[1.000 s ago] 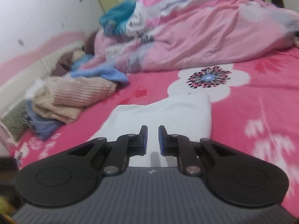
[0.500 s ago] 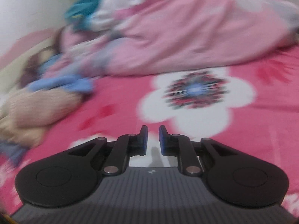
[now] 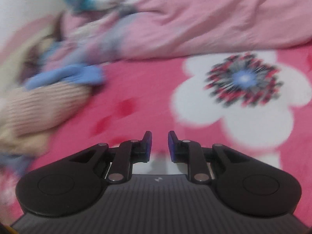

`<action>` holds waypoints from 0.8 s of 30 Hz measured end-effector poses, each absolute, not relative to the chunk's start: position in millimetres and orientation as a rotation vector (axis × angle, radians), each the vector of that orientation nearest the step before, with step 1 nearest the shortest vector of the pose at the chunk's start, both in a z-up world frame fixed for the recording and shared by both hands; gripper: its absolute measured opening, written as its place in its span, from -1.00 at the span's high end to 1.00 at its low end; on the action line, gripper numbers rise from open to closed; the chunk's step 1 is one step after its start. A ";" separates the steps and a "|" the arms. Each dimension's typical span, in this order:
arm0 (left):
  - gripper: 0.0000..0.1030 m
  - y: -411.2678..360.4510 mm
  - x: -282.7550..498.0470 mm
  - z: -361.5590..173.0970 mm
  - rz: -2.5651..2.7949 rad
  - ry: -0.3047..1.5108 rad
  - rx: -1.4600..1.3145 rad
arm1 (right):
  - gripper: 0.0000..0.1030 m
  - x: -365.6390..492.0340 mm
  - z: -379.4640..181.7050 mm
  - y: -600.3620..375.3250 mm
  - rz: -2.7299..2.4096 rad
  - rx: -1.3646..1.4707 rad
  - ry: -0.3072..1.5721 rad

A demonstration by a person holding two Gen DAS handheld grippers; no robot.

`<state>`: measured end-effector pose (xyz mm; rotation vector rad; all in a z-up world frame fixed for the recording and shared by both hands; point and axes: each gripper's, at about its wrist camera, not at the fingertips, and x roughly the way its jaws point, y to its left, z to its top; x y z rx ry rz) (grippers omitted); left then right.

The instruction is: Fold clothes

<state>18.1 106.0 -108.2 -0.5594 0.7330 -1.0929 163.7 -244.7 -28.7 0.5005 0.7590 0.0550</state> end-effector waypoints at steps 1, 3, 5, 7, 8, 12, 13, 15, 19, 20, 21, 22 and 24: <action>0.46 105.4 19.2 -108.3 -1.094 0.735 -0.565 | 0.64 159.4 -26.5 -236.3 0.114 0.498 0.785; 0.46 105.7 19.3 -108.2 -1.095 0.736 -0.567 | 0.56 151.0 -22.2 -219.4 0.231 0.493 0.835; 0.46 105.1 19.6 -107.4 -1.096 0.733 -0.561 | 0.55 157.4 -28.9 -204.0 0.302 0.506 0.902; 0.46 105.0 18.5 -106.5 -1.092 0.727 -0.551 | 0.56 183.4 -45.5 -196.2 0.271 0.499 0.932; 0.46 104.9 17.8 -105.8 -1.088 0.722 -0.545 | 0.56 195.8 -50.0 -199.2 0.249 0.519 0.909; 0.45 105.8 14.5 -104.7 -1.082 0.712 -0.526 | 0.51 208.5 -41.6 -218.1 0.077 0.538 0.806; 0.44 106.6 13.4 -104.3 -1.081 0.710 -0.523 | 0.51 206.3 -36.7 -223.3 0.032 0.539 0.786; 0.33 107.8 12.8 -103.7 -1.087 0.709 -0.531 | 0.48 185.4 -25.8 -233.9 0.035 0.580 0.756; 0.25 106.6 11.3 -101.9 -1.094 0.703 -0.527 | 0.33 129.1 -7.6 -232.9 0.086 0.519 0.763; 0.25 106.1 11.3 -101.4 -1.093 0.699 -0.521 | 0.32 126.2 -8.1 -234.1 0.092 0.511 0.786; 0.25 106.2 11.0 -101.1 -1.092 0.697 -0.518 | 0.32 124.4 -9.6 -235.1 0.096 0.505 0.810; 0.25 106.3 10.8 -100.9 -1.091 0.694 -0.515 | 0.32 127.5 -15.7 -235.2 0.096 0.506 0.840; 0.25 106.0 10.9 -100.7 -1.086 0.689 -0.516 | 0.33 143.1 -36.7 -239.9 0.109 0.573 0.908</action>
